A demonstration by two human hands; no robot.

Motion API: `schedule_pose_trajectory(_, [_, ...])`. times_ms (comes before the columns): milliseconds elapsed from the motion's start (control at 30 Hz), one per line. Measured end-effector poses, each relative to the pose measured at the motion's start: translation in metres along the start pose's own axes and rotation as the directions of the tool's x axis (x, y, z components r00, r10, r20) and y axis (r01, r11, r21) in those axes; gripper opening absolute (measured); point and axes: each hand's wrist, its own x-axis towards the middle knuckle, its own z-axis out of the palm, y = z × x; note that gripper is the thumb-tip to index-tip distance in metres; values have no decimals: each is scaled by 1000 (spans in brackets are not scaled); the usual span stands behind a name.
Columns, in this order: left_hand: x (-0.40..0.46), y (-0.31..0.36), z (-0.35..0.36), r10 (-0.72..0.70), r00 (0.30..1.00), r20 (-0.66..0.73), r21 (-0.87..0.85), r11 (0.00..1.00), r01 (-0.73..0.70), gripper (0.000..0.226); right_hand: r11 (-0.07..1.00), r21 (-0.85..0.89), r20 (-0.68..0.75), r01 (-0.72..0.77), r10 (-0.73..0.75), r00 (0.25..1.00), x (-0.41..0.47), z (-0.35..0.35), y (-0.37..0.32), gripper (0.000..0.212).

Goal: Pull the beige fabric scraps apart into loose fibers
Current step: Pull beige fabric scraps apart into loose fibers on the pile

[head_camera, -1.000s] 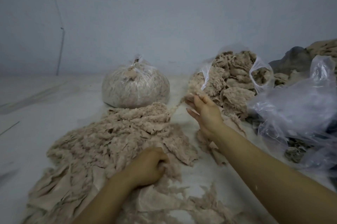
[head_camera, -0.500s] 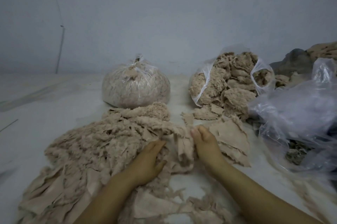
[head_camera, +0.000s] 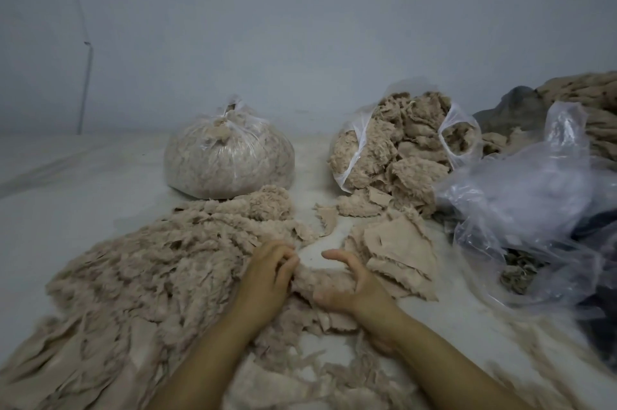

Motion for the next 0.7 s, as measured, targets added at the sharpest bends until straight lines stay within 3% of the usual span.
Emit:
schedule_pose_trajectory(100, [-6,5,0,21,979,201,-109,994,1,26,984,179,9,12,-14,1000,-1,9,-1,6])
schedule_pose_trajectory(167, [-8,8,0,-23,966,256,-198,977,76,34,946,324,6,-25,24,1000,-1,9,-1,26])
schedule_pose_trajectory(233, [-8,12,0,-28,979,201,-249,965,79,26,924,381,-26,-38,52,998,0,8,-3,31])
schedule_pose_trajectory(300, [-5,13,-1,-75,989,130,-246,963,106,20,921,389,-68,-14,44,997,0,5,-2,25])
schedule_pose_trajectory(433, [-2,14,-4,-281,958,61,-444,852,278,15,966,250,-60,59,-45,997,2,4,0,48])
schedule_pose_trajectory(533, [-7,12,-10,-269,932,242,-580,730,361,23,961,273,-147,41,0,989,2,8,0,20])
schedule_pose_trajectory(600, [-12,9,-10,-184,914,362,-509,783,359,38,948,316,-171,23,33,985,2,8,1,5])
schedule_pose_trajectory(700, [-13,11,-7,-188,932,310,-449,835,318,12,941,334,-147,50,0,989,0,5,1,11])
